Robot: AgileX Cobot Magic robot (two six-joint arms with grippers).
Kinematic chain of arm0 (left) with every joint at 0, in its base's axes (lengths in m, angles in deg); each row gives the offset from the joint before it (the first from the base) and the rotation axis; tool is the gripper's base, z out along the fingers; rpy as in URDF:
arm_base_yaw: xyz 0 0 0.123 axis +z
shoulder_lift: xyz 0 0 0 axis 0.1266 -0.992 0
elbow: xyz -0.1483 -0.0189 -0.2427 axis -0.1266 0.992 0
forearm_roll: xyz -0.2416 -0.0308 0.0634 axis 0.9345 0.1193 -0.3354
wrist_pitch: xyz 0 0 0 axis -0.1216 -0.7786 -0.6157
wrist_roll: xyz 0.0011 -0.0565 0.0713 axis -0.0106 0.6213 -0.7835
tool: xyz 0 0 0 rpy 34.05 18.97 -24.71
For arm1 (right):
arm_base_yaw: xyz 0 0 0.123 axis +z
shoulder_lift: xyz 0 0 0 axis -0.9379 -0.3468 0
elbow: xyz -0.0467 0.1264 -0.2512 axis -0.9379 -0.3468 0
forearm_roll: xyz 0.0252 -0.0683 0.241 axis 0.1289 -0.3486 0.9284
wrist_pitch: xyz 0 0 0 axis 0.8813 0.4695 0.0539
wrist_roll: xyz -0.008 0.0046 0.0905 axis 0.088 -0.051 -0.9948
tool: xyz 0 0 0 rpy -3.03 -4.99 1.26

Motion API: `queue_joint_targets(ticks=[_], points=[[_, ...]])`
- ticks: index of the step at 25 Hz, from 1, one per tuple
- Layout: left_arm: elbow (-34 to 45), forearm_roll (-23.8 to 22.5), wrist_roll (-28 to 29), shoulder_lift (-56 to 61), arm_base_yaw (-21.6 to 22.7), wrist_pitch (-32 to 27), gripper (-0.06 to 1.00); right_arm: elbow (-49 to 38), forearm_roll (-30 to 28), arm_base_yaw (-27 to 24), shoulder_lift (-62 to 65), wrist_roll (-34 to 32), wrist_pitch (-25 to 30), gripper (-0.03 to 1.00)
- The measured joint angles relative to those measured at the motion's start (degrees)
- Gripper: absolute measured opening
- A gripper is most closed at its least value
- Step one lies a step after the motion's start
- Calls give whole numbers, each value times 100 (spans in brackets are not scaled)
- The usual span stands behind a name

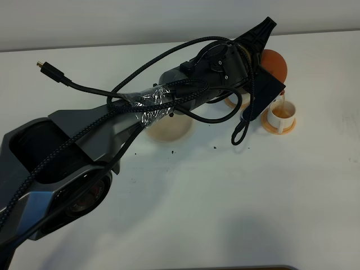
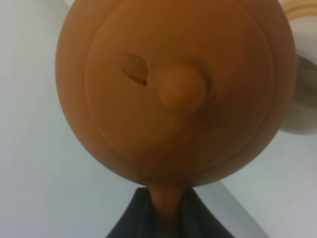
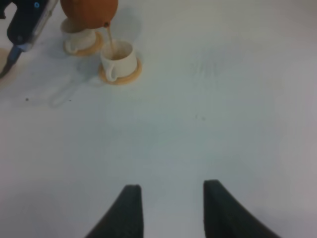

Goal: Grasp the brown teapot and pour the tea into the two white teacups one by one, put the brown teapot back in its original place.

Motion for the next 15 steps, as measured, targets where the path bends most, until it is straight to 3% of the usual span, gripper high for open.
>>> queue_joint_targets(ticks=[8,15], points=[[0,-484,-17,-119,0,130,11,0,0,0,0,0,0,29],[0,-613,-17,-192,0,391,11,0,0,0,0,0,0,29]])
